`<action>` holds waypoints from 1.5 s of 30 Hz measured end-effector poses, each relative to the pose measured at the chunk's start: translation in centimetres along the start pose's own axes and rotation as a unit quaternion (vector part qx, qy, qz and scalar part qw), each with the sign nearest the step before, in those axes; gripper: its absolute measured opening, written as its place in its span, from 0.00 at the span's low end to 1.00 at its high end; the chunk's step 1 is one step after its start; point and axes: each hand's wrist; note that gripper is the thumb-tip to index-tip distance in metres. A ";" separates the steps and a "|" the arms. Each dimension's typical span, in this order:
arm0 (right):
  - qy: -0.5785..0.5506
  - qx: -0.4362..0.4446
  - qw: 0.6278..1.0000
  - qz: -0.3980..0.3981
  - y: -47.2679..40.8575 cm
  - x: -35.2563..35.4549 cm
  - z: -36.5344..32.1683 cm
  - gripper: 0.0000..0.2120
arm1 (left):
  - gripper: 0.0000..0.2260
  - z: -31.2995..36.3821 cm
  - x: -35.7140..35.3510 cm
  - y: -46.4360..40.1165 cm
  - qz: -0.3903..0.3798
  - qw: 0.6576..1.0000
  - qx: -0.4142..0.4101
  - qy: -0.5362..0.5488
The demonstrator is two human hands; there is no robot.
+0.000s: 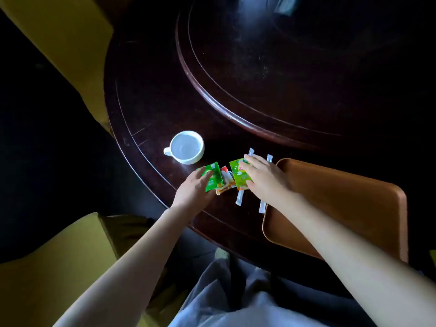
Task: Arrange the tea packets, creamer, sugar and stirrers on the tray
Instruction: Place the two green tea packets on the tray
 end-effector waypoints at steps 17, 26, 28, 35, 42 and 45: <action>0.026 0.129 0.971 0.200 0.1 -3.6 2.3 0.11 | 0.10 -0.1 -1.1 0.5 0.097 0.990 -0.014 0.106; 0.014 -0.027 0.939 0.342 8.4 -1.7 3.3 0.12 | 0.11 6.9 -3.0 3.5 0.101 0.972 -0.109 0.184; 0.021 -0.080 0.936 0.343 11.0 -2.4 4.7 0.13 | 0.11 9.3 -5.0 3.3 0.074 0.971 -0.157 0.167; 0.042 -0.154 0.942 0.297 15.3 -5.7 8.7 0.13 | 0.13 14.3 -9.8 1.3 0.032 0.968 -0.230 0.094; 0.035 -0.148 0.943 0.296 15.7 -7.3 9.1 0.13 | 0.16 14.6 -10.7 0.8 0.068 0.964 -0.255 -0.023; 0.043 -0.147 0.945 0.289 16.0 -6.8 8.6 0.18 | 0.20 14.1 -10.3 1.6 0.080 0.964 -0.235 -0.089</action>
Point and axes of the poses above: each hand's wrist, its own y-axis away from the middle knuckle, its own x-axis out of the back of the hand, z = x × y, and after that the axes turned 14 degrees about x, right-handed
